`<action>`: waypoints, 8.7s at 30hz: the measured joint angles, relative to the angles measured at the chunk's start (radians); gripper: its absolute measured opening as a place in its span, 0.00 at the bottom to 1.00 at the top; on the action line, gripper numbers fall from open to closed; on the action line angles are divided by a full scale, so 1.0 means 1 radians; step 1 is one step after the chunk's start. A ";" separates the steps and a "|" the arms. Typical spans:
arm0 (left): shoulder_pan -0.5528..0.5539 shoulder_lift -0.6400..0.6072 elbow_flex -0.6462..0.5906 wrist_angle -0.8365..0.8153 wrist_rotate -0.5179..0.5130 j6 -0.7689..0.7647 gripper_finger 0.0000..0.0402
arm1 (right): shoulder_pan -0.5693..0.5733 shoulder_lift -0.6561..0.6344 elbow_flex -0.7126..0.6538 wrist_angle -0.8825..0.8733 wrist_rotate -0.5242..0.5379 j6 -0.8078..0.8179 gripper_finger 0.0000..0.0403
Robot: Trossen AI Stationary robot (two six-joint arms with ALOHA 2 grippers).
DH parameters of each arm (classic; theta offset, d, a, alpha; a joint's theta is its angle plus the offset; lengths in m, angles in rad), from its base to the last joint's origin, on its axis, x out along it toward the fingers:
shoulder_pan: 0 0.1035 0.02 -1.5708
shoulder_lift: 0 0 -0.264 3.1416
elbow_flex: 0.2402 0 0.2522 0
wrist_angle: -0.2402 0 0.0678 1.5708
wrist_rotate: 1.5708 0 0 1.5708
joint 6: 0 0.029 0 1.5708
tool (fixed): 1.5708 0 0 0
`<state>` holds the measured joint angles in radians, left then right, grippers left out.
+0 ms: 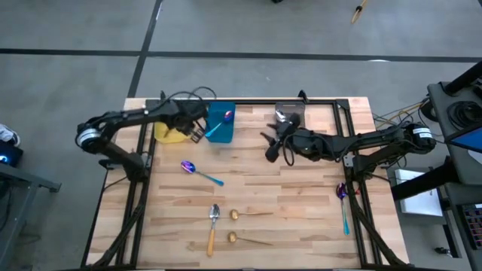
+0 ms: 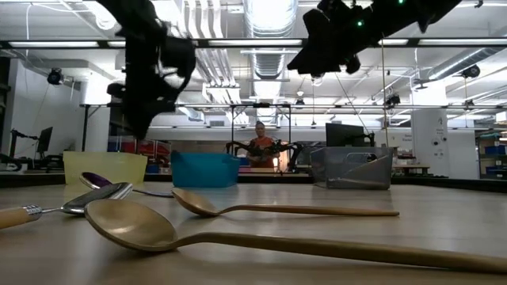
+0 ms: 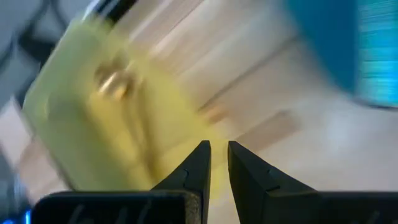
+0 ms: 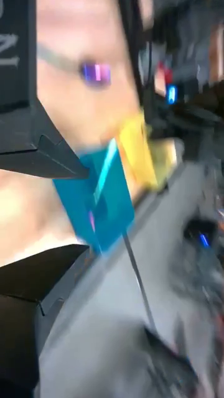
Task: Sort silverware by color (type)
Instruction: Put the blue spoon into the blue bin
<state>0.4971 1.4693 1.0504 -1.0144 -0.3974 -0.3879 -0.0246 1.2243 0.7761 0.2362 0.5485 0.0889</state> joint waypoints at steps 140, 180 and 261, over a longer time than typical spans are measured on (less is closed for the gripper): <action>-0.816 -0.343 -0.199 0.712 -0.536 0.352 0.09 | 0.481 0.434 0.446 -1.722 -0.496 0.989 0.03; -0.816 -0.343 -0.193 0.722 -0.536 0.365 0.09 | 0.497 0.422 0.039 -1.503 -0.711 1.263 0.02; -0.816 -0.343 -0.195 0.736 -0.536 0.431 0.09 | 0.371 -0.029 -0.152 -0.982 -0.544 1.010 0.03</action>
<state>-0.3187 1.1263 0.8558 -0.2785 -0.9333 0.0428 0.3465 1.1955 0.6245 -0.7462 0.0040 1.0992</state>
